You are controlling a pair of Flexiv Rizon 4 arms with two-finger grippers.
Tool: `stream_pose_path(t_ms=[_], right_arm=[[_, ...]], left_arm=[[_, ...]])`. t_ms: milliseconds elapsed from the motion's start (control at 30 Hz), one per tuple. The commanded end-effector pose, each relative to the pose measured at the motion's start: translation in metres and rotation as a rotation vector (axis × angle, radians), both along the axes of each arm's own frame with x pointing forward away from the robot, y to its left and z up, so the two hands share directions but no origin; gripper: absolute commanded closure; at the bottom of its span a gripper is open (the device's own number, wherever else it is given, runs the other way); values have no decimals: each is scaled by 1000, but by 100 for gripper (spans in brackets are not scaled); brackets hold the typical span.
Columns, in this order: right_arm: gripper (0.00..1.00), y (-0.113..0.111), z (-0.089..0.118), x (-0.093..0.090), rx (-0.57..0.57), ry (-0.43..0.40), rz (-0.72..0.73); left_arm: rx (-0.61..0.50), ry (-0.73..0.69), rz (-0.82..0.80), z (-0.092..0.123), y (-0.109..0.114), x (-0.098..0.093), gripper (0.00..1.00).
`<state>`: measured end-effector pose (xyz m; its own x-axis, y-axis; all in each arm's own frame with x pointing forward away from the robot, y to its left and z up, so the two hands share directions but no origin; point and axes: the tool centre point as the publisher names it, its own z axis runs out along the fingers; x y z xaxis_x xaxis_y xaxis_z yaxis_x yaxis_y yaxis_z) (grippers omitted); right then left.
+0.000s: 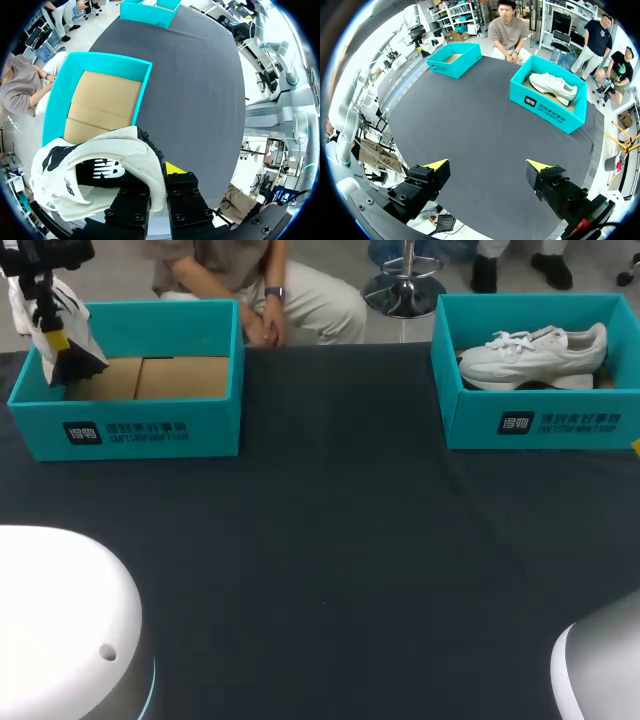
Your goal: Take the shoe out of the shoebox, open the shoe tongue, remove and reinsert the insole, then place the shoe into the shoebox
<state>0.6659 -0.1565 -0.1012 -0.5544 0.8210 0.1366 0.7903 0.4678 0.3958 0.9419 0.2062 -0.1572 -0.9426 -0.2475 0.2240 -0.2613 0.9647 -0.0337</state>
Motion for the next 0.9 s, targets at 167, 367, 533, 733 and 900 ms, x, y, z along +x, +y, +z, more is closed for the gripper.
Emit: stream_pose_path(t_ms=[167,367,533,733,900], right_arm=[[0,0,2,3,-2,8,2],[0,0,2,3,-2,8,2],[0,0,2,3,-2,8,2],[0,0,2,3,-2,8,2],[0,0,2,3,-2,8,2]], left_arm=[[1,0,-2,1,0,1,100],[1,0,-2,1,0,1,100],[1,0,-2,1,0,1,100],[58,-25,-102,0,1,1,100],[78,-42,-258,-1,3,1,100]])
